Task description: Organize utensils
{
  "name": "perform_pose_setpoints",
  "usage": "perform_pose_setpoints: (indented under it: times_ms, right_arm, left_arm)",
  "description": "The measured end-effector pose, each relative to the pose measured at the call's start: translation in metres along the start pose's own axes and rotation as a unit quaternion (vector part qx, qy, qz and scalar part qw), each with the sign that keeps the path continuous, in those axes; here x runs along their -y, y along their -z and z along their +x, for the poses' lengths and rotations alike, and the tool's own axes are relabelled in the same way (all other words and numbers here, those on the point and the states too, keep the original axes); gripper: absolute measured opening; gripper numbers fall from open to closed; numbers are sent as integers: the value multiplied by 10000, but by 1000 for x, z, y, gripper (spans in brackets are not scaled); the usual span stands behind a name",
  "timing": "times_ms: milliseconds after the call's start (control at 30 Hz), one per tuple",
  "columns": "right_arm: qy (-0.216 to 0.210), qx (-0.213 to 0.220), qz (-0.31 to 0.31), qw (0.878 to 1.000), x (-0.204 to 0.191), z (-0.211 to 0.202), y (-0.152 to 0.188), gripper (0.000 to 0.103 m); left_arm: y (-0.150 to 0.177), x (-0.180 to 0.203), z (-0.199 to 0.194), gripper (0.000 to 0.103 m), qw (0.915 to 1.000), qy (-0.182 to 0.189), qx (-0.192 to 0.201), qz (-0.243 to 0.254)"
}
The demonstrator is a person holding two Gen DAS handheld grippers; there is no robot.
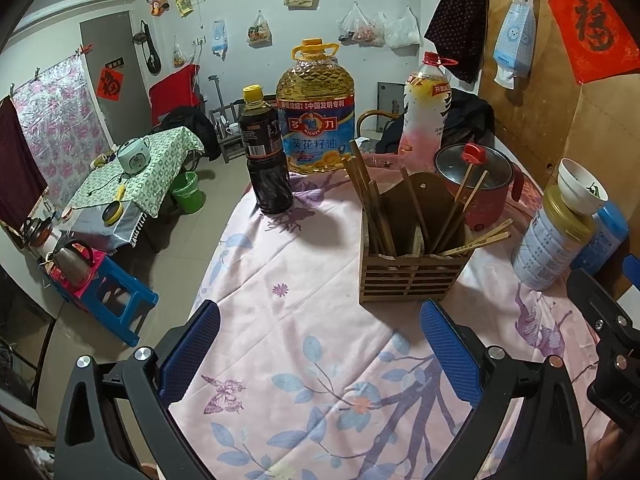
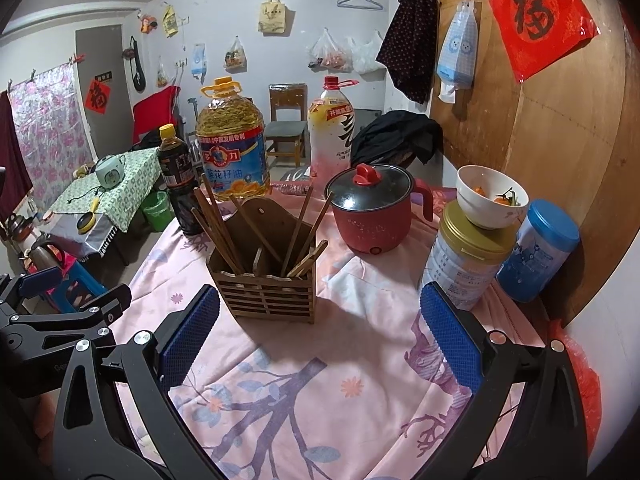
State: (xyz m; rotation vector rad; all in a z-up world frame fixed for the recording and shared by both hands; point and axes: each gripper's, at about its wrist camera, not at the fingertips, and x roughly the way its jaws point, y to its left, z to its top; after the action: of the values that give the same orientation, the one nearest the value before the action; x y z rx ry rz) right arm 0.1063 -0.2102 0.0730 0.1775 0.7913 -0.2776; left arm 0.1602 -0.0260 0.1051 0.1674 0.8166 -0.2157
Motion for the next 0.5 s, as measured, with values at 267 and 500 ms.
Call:
perform_pose_setpoints:
  times_ms: [267, 500]
  right_arm:
    - [-10, 7, -40, 10000, -1, 0, -2, 97]
    - [-15, 11, -44, 10000, -1, 0, -3, 97]
  left_arm:
    - [-3, 1, -4, 98, 9999, -47, 141, 42]
    - [-3, 1, -5, 98, 9998, -44, 172, 40]
